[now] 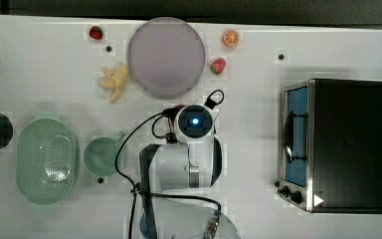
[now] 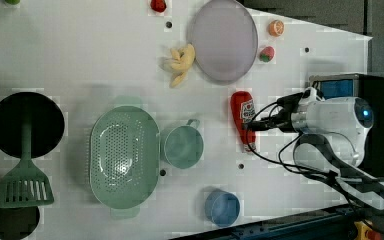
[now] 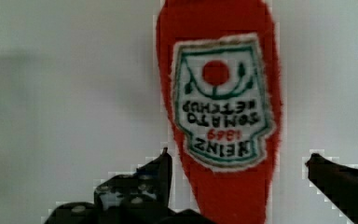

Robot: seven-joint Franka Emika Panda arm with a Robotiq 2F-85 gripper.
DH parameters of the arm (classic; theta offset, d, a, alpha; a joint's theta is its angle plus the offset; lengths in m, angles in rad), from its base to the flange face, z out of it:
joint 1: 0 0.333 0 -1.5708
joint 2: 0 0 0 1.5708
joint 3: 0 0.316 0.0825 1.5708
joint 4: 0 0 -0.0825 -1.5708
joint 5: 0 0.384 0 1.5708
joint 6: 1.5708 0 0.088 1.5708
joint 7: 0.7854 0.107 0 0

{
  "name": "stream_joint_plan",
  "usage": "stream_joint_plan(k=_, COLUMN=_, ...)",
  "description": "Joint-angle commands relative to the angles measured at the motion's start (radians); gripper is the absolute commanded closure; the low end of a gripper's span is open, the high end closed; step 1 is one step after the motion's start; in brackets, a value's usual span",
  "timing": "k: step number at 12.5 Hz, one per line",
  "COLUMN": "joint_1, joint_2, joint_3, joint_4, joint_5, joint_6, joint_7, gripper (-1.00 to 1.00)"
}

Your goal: Pick Ketchup from the table and place it in strainer.

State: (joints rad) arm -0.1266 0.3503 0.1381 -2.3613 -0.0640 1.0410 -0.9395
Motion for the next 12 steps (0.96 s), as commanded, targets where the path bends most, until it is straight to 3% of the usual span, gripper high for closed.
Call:
stream_joint_plan(k=1, joint_1=0.003, joint_2=0.021, joint_3=-0.003, joint_4=-0.006, joint_5=-0.002, joint_6=0.067, joint_7=-0.037, gripper=-1.0)
stream_joint_plan(k=3, joint_1=0.003, joint_2=0.041, joint_3=-0.005, joint_4=-0.01, joint_5=-0.002, joint_6=0.086, joint_7=-0.035, gripper=-0.92)
stream_joint_plan(k=6, joint_1=0.002, joint_2=0.041, joint_3=-0.005, joint_4=-0.015, joint_5=-0.002, joint_6=0.11, joint_7=-0.031, gripper=-0.21)
stream_joint_plan(k=10, joint_1=-0.002, joint_2=-0.052, joint_3=-0.007, joint_4=-0.006, joint_5=-0.001, joint_6=0.087, joint_7=-0.031, gripper=-0.18)
stream_joint_plan(k=12, joint_1=-0.004, joint_2=-0.141, joint_3=-0.009, joint_4=0.007, joint_5=-0.001, joint_6=-0.008, joint_7=-0.031, gripper=-0.18)
